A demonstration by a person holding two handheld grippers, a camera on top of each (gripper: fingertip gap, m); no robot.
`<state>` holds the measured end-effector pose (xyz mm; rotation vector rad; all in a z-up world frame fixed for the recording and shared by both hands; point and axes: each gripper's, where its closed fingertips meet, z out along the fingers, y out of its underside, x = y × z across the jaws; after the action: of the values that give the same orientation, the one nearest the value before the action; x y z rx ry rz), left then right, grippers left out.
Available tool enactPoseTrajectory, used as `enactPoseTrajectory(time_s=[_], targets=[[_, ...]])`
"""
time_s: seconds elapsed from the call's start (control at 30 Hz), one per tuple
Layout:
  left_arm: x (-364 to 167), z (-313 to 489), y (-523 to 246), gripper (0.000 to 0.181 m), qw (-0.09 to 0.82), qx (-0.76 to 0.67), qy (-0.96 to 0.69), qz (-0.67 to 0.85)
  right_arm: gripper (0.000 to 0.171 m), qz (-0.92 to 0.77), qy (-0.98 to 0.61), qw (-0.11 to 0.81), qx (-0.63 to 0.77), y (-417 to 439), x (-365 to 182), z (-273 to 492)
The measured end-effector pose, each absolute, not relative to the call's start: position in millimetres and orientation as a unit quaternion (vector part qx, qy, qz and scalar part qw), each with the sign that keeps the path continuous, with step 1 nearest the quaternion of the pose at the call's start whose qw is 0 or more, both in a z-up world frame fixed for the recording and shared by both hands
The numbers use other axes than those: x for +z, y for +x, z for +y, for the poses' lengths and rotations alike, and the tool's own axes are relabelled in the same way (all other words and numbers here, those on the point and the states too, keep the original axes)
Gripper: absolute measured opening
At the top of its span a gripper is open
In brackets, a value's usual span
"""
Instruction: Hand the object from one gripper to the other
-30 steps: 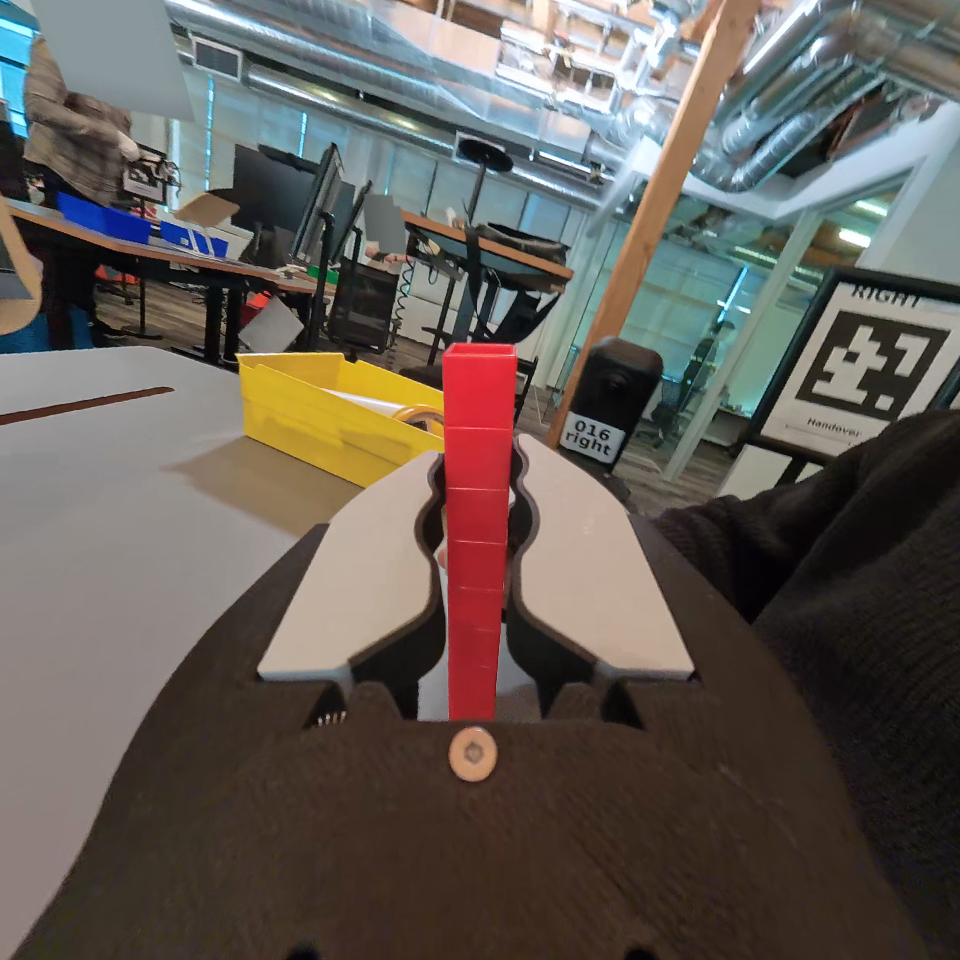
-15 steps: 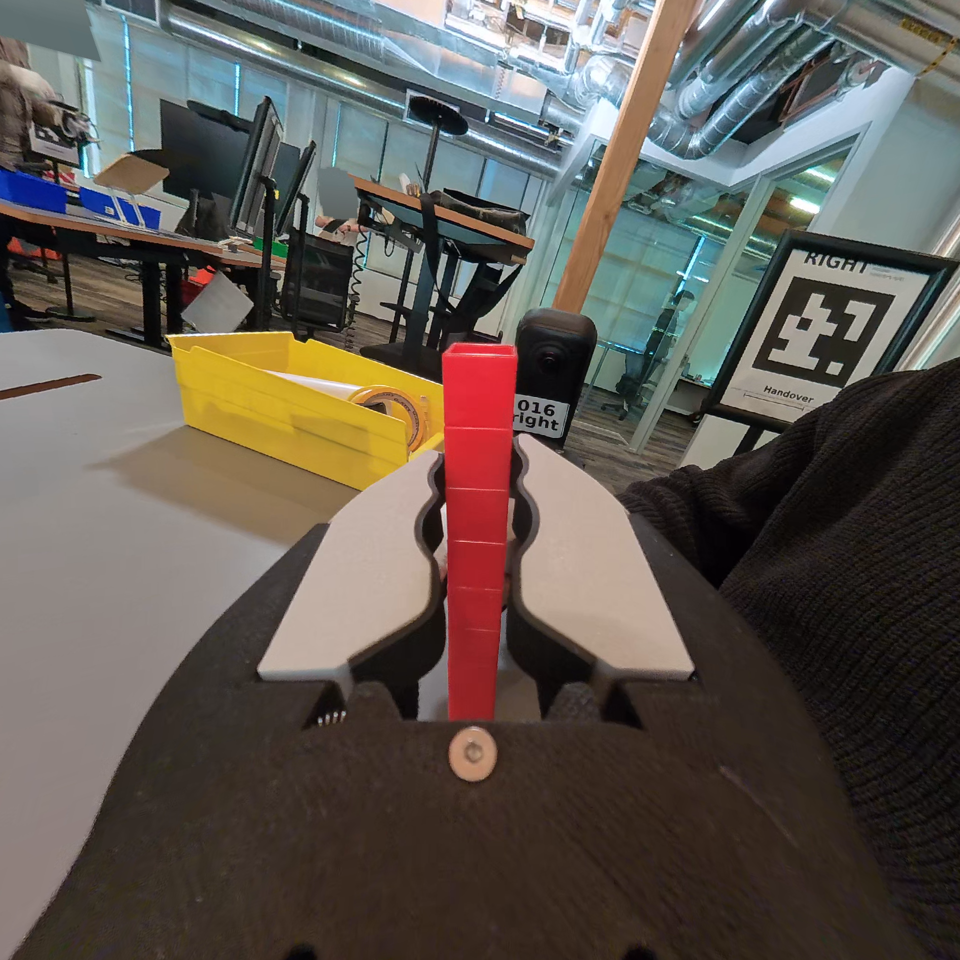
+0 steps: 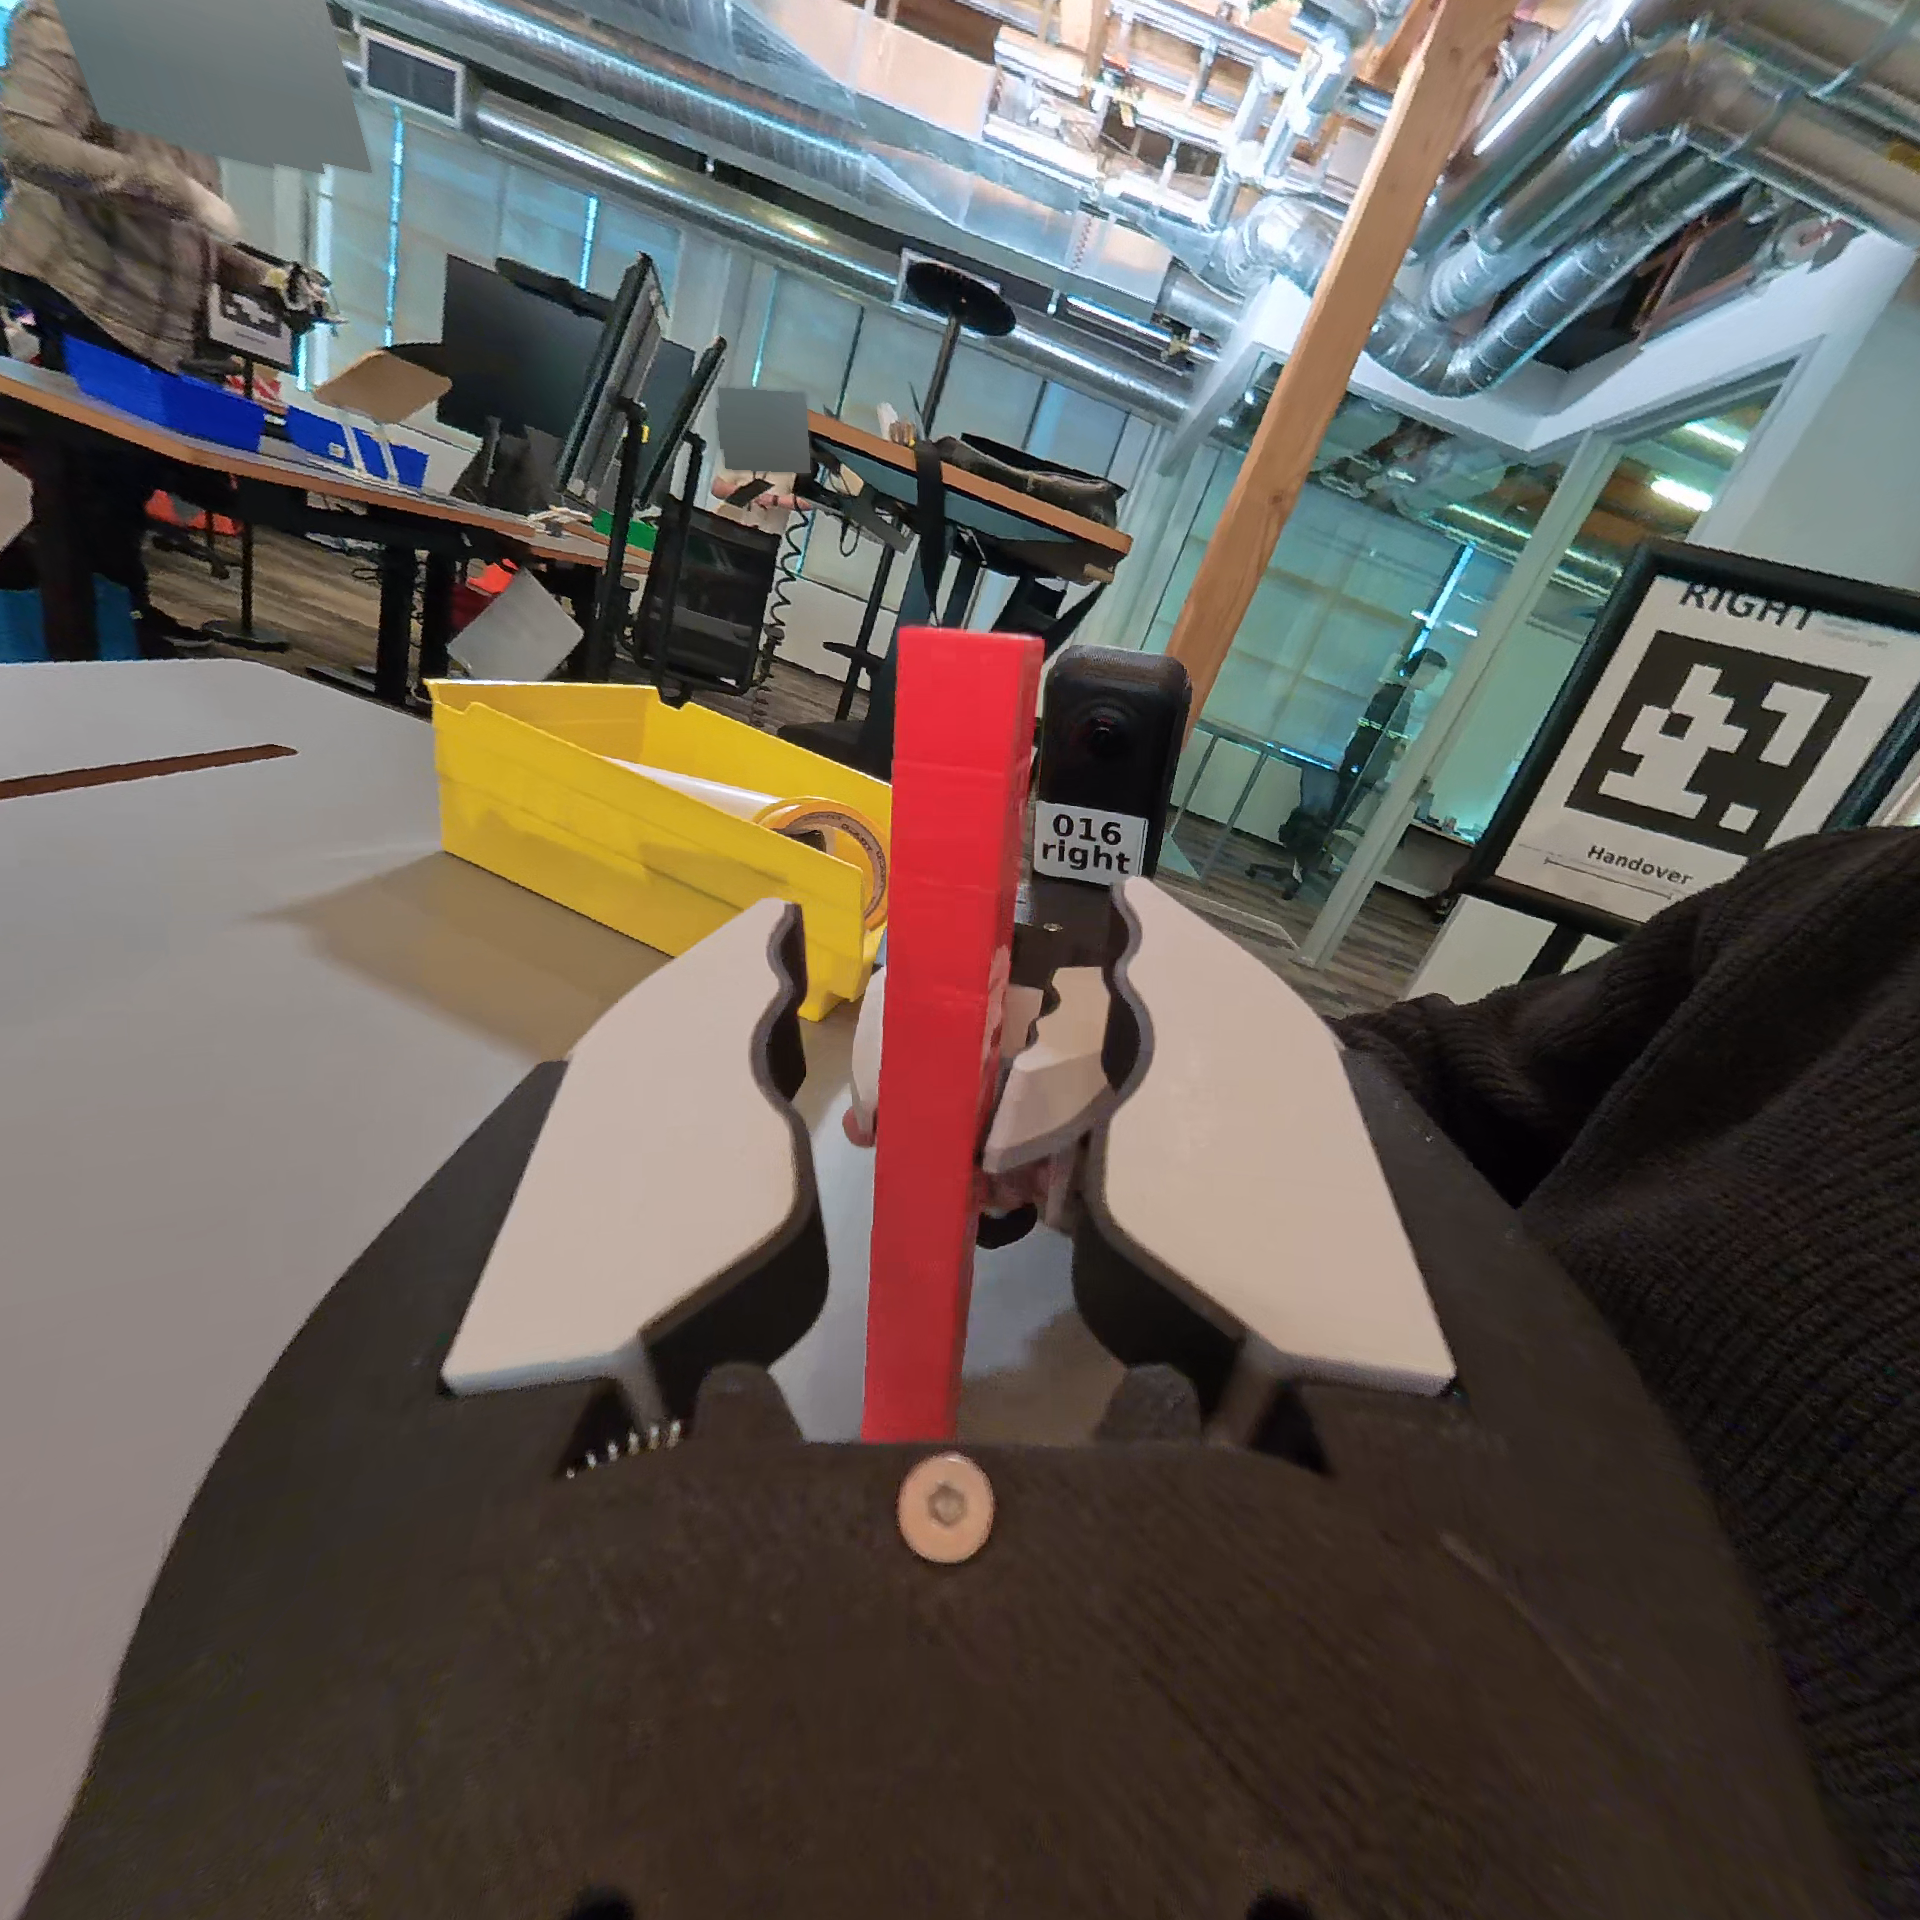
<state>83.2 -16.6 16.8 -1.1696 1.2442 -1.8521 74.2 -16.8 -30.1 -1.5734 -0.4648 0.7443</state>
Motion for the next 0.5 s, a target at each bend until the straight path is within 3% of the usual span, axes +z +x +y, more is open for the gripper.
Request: enactPoseTrajectory(time_s=[0.13, 0.27, 0.5], targets=[[14.8, -9.0, 84.4, 0.056, 0.306, -0.703, -0.458, 0.450, 0.021, -0.169, -0.665, 0.650, 0.326, 94.0, -19.4, -13.9], [15.7, -8.7, 80.9, 0.031, 0.263, -0.737, -0.455, 0.424, 0.021, -0.169, -0.635, 0.705, 0.269, 113.7, -6.7, -13.7], [5.6, -37.0, 85.6, 0.024, 0.018, -0.843, -0.442, 0.306, 0.021, -0.218, -0.564, 0.781, 0.157, 115.7, 17.4, -24.6]])
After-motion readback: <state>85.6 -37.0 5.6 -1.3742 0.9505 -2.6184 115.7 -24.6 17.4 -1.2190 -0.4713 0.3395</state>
